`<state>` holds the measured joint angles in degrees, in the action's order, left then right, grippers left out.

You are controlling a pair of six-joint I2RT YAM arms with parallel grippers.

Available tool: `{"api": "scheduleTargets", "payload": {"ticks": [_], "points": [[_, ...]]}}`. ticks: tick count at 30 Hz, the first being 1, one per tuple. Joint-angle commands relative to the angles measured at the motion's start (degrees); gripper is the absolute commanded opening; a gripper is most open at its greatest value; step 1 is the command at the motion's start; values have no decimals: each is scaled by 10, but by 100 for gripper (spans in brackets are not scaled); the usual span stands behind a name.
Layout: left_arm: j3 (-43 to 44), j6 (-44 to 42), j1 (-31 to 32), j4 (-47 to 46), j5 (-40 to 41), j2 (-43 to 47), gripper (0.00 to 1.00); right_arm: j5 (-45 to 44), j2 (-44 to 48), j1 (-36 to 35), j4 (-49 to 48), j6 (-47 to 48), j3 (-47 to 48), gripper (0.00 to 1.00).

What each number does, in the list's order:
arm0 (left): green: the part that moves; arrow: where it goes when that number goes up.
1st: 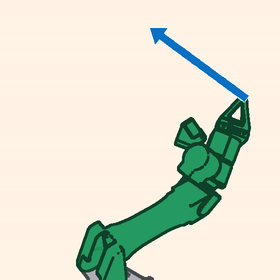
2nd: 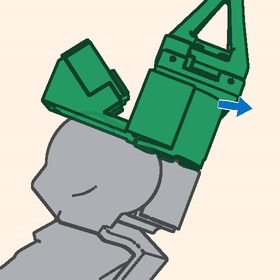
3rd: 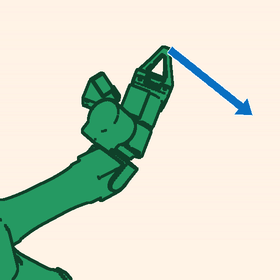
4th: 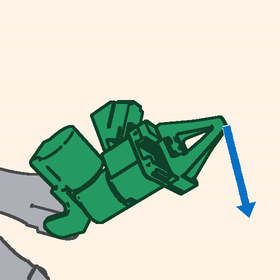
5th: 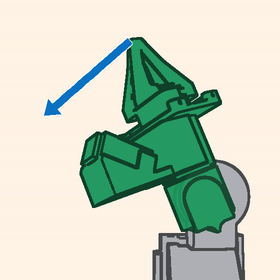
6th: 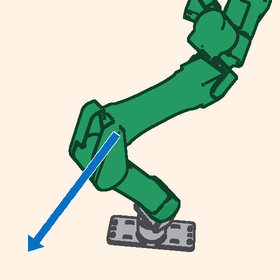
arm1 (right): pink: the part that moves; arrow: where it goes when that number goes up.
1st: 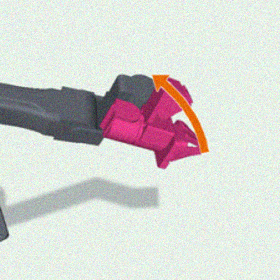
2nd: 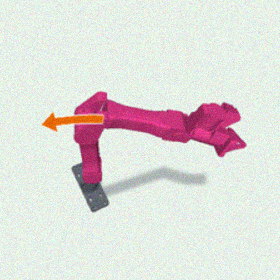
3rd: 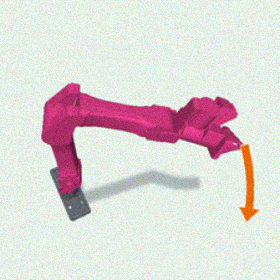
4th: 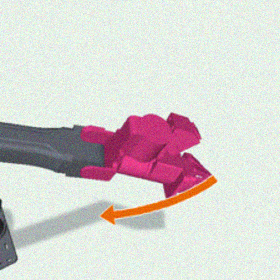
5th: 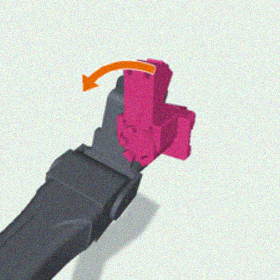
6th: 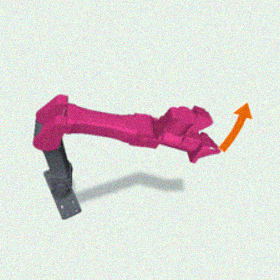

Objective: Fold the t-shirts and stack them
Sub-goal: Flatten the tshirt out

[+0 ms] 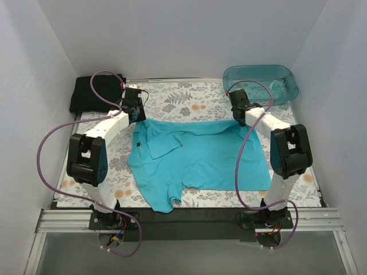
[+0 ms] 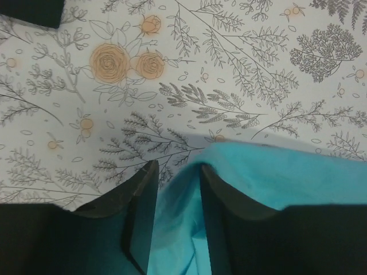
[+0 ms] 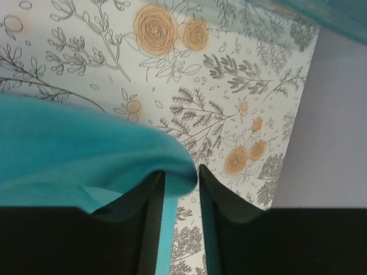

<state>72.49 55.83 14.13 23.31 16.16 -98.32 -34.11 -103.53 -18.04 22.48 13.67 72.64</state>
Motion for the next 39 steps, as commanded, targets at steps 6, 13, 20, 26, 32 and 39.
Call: {"api": "scheduleTargets", "payload": {"ticks": [6,13,20,26,32,39], "points": [[-50,75,-4,13,47,154,80,94,140,-18,26,-133,4,59],[-215,130,-5,75,48,354,78,310,256,-276,18,-108,-118,50],[-312,159,-5,60,-2,429,76,356,198,-453,8,-87,-138,49],[-336,203,-4,79,-107,426,64,367,116,-497,11,-66,-110,44],[-381,234,-4,71,-155,414,59,346,59,-496,32,-59,-114,44],[-395,250,-4,29,-183,341,51,288,60,-495,71,-59,-144,44]]}}
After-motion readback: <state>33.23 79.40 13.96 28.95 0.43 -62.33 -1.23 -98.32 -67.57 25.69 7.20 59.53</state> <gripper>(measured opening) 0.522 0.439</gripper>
